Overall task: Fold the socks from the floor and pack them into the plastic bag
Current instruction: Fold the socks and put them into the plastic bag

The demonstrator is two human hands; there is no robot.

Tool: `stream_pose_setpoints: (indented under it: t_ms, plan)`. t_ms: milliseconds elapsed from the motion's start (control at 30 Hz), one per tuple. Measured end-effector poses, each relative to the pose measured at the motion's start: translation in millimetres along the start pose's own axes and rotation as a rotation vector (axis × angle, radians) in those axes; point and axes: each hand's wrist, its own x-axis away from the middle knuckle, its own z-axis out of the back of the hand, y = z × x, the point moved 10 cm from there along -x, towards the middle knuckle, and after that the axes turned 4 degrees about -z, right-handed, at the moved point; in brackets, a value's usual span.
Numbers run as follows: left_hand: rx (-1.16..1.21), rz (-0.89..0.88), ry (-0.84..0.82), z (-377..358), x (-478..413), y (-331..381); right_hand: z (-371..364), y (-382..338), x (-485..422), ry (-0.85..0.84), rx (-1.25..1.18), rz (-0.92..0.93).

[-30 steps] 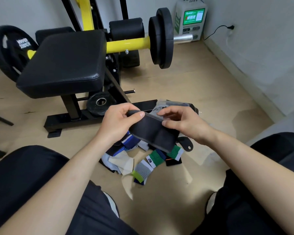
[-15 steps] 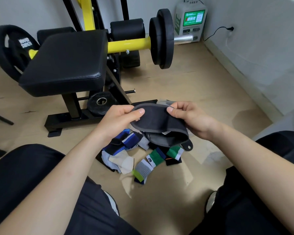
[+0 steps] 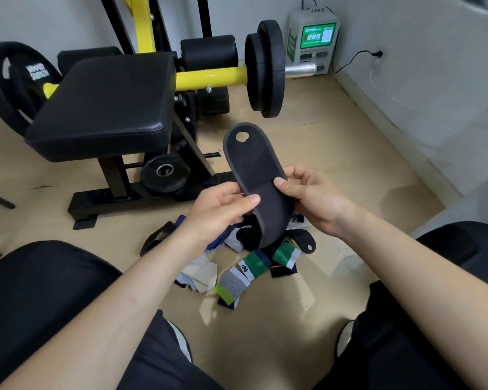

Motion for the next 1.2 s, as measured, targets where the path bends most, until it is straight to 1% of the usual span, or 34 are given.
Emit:
stream_pose_setpoints:
  t_ms: [100,200,300,433,533,600,733,867,933,1100,1167,1200]
  plan:
    - [0.015,-0.02,0.112,8,-3,-1,-8,4,2,-0.033,-0.003,-0.013]
    - [0.099,0.005,0.233,23,-4,-4,-15,8,6,-0.084,0.044,-0.054]
    - [0.144,0.023,0.335,37,-4,-9,-17,6,8,-0.093,0.089,-0.043]
    - [0.149,0.019,0.387,43,-3,-11,-15,5,6,-0.037,0.073,-0.027]
    - [0.109,-0.035,0.406,45,0,-4,-12,9,6,-0.003,0.084,-0.054]
    - [0.108,-0.06,0.369,43,-1,0,-11,12,7,-0.003,0.063,-0.079]
    - [0.18,-0.031,0.153,24,-7,-1,-6,12,5,0.015,-0.134,-0.093]
    - [0.407,0.105,0.002,5,-5,-9,1,10,2,0.037,-0.18,-0.078]
    - [0.43,0.185,-0.057,0,-4,-13,2,9,3,0.045,-0.162,-0.059]
    - [0.472,0.304,-0.094,-3,-3,-23,-2,4,7,0.054,-0.046,0.023]
    - [0.491,0.275,-0.057,-1,-3,-20,-3,4,7,0.062,-0.012,0.038]
    - [0.496,0.22,-0.019,3,-5,-16,-2,5,7,0.07,0.0,0.035]
